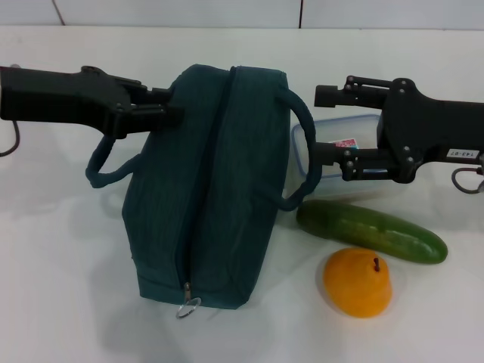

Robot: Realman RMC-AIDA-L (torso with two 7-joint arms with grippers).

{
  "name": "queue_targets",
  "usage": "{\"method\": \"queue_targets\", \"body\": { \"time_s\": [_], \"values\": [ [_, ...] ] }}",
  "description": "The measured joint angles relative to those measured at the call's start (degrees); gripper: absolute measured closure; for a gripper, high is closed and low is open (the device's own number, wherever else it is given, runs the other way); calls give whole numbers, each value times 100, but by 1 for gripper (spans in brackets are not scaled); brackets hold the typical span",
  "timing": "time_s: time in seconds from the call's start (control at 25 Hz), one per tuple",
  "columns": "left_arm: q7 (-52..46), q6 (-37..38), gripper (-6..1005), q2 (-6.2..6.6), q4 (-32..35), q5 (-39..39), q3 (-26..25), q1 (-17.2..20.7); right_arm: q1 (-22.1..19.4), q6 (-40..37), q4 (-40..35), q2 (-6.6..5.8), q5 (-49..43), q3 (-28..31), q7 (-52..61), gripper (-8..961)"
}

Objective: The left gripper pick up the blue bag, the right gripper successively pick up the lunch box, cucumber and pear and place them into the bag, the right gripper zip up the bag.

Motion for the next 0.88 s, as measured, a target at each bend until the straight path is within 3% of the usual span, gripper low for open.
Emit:
{"method": "queue_targets", "body": {
  "time_s": [0.88],
  "values": [
    [45,-67,663,-15,30,28,0,-17,-34,6,-2,-19,1,19,-2,203]
  ]
}}
